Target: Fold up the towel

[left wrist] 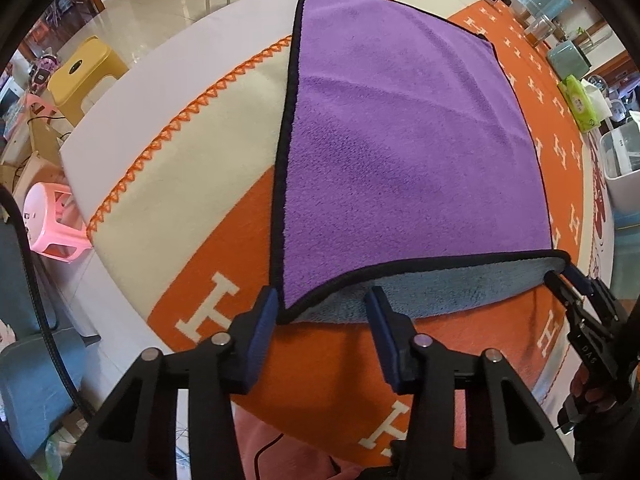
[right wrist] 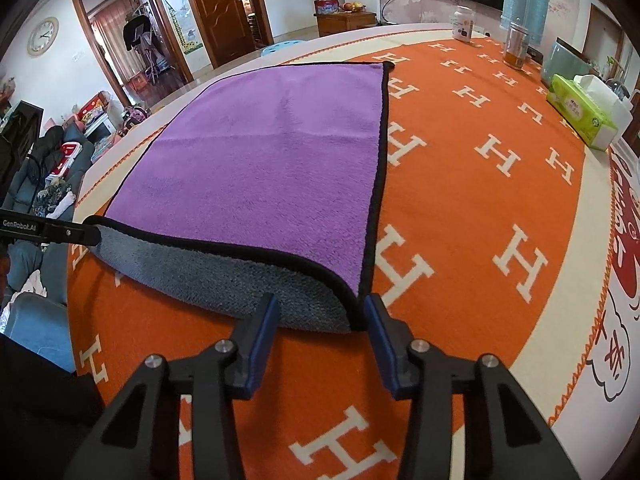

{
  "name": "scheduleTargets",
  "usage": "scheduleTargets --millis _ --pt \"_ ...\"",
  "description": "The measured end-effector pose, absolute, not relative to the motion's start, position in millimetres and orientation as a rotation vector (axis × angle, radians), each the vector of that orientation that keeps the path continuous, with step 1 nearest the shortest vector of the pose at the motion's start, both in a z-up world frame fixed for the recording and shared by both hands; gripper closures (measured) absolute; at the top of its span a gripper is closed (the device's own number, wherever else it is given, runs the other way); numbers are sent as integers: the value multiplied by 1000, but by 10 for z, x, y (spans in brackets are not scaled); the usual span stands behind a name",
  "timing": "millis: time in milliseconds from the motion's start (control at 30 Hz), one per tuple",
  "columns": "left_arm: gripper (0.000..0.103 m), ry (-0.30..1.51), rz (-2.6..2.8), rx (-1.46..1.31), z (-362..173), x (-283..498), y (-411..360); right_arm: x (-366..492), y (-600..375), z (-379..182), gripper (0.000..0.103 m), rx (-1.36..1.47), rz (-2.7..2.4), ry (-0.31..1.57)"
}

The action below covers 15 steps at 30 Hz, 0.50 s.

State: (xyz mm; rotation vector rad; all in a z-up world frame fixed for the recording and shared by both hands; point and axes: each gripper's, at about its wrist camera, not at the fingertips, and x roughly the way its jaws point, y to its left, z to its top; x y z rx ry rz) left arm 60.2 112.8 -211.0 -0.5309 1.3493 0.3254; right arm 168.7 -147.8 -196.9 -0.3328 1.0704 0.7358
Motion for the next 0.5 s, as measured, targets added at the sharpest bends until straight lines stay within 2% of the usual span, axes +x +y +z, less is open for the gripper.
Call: scheduleTargets --millis 133,267,500 --pt "68 1354 333 -509 -2108 557 1131 1678 -1526 -1934 67 -333 734 1064" --pt "83 1371 353 -476 -2113 532 1145 1676 -1555 -1919 77 -340 733 1063" --pt "94 1368 344 -453 -2103 567 1127 1667 -1580 -1884 90 -345 728 1054"
